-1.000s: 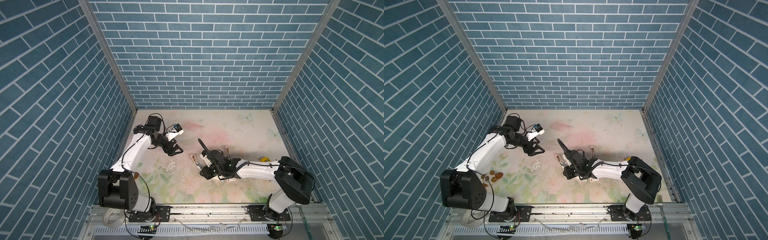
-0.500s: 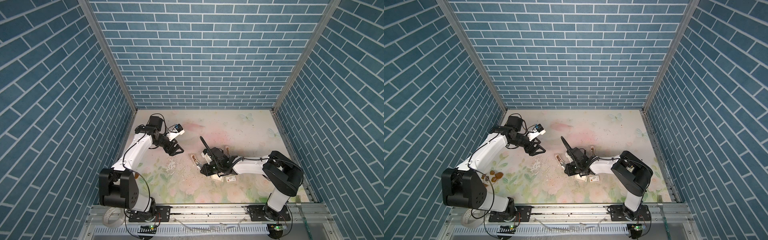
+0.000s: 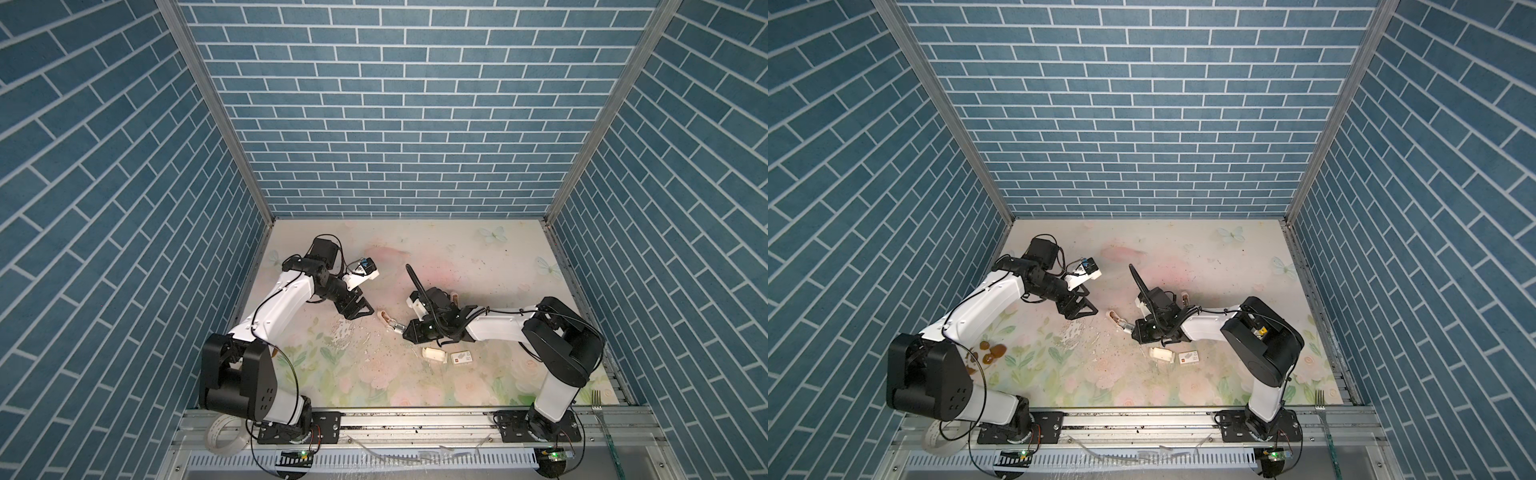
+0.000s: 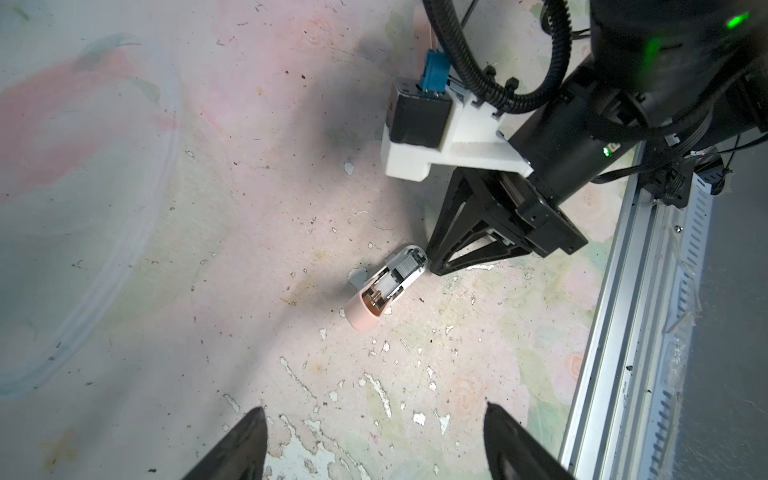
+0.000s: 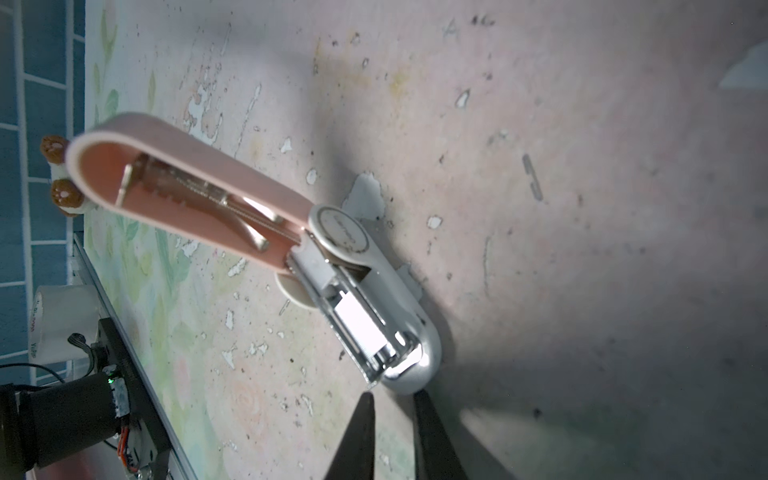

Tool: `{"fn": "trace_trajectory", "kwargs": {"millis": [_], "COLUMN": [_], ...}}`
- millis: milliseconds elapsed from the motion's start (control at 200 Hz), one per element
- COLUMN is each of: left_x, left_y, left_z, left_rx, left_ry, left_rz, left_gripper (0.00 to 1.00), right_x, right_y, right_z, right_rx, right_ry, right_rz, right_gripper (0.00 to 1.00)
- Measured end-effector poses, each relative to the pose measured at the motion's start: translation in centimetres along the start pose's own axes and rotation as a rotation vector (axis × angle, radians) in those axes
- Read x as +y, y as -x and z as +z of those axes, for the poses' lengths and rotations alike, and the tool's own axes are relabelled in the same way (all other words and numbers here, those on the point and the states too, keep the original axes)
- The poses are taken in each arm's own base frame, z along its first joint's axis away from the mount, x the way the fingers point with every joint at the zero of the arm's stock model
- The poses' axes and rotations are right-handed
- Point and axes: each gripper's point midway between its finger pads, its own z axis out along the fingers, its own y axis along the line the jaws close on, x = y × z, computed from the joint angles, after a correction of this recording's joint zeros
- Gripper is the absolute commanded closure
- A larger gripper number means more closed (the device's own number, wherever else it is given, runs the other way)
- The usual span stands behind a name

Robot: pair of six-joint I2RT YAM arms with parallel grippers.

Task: Load the staples into the stapler

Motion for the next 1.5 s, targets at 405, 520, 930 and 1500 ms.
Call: {"fn": "trace_trajectory", "kwargs": {"millis": [405, 520, 930, 1500], "left_x": [0.0, 0.0, 0.3, 0.3], "left_y": [-0.8, -1.1, -1.7, -2.3], "left_z": [1.0, 1.8, 3.7, 4.9], "left_rx": [0.031, 0.051, 0.087, 0.074], "left_ry": [0.017, 0.002, -0.027, -0.034], "left_rz": [0.037, 0.052, 0.063, 0.072], "left_gripper": [0.21, 0.23, 0.25, 0.29], "right_x": [-1.0, -1.3, -1.5, -1.0], "right_y": [0.3, 0.2, 0.3, 1.7], "right_z": [-0.8, -1.2, -1.8, -0.7], "right_rx": [-0.005, -0.004, 0.002, 0.014], "right_ry": [-0.012, -0.020, -0.021, 0.011], "right_rz": [0.021, 0.033, 0.131, 0.195], "right_gripper": [0.79, 0.79, 0.79, 0.82]}}
